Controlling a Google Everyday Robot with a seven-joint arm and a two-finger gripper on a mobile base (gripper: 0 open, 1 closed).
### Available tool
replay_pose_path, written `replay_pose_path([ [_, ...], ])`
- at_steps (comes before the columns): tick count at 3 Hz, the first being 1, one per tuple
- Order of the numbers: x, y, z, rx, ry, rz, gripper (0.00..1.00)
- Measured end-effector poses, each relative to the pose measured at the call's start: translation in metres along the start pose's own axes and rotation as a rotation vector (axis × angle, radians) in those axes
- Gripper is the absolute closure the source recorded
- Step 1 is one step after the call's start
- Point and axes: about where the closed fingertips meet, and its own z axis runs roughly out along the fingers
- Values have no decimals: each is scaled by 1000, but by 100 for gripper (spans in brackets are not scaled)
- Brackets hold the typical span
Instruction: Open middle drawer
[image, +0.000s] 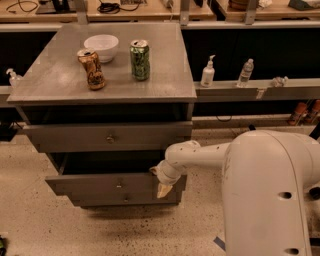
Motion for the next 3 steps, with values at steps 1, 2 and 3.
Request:
replay_pose_path([
  [1, 0, 0, 0, 0, 0, 0, 20],
  [2, 0, 0, 0, -1, 0, 0, 0],
  [3, -1, -2, -1, 1, -1, -2, 0],
])
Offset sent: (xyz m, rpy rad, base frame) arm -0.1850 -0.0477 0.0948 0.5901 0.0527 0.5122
